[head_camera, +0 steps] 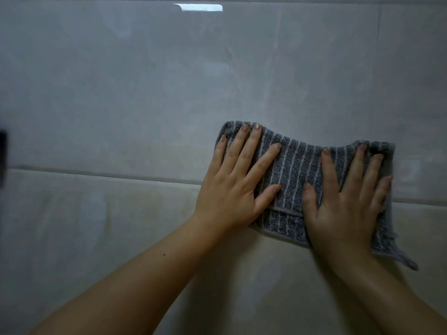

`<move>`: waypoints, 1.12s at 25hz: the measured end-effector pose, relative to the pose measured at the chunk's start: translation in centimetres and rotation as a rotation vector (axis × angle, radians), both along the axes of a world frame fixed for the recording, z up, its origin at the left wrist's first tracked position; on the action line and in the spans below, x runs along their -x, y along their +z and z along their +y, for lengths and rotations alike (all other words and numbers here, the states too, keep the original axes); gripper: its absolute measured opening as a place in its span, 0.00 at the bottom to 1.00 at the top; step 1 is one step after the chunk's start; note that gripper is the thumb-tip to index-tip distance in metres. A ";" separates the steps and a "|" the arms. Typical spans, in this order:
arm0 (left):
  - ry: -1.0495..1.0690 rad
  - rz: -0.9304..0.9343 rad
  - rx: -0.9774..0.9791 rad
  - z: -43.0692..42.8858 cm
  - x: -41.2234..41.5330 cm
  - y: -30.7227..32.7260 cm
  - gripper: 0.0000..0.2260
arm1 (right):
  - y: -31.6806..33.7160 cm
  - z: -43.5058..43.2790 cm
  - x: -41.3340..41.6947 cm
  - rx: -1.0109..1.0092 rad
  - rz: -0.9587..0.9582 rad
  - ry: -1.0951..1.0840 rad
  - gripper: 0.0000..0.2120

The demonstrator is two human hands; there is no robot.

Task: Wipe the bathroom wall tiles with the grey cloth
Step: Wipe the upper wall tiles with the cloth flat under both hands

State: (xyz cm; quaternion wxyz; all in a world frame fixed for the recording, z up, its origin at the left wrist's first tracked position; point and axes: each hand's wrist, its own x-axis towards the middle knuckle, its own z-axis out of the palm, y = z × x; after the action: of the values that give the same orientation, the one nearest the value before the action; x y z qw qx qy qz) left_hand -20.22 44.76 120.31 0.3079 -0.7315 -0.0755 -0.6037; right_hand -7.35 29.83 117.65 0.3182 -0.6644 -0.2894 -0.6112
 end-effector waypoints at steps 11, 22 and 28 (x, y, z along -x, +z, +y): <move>0.084 0.037 0.048 15.2 14.5 -2.9 0.29 | -2.1 15.1 14.2 0.043 0.033 0.035 0.29; 0.050 -0.008 0.142 25.7 23.9 -4.2 0.29 | -1.2 25.2 23.2 0.123 -0.042 0.032 0.30; 0.007 -0.050 0.338 28.7 27.0 -10.2 0.29 | -4.6 28.5 25.6 0.246 -0.189 0.078 0.29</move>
State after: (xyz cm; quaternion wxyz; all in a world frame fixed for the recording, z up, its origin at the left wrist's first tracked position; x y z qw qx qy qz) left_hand -47.21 73.51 110.08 0.1807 -0.7572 -0.1862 -0.5995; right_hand -33.00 58.34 113.10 0.2295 -0.6261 -0.4163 -0.6180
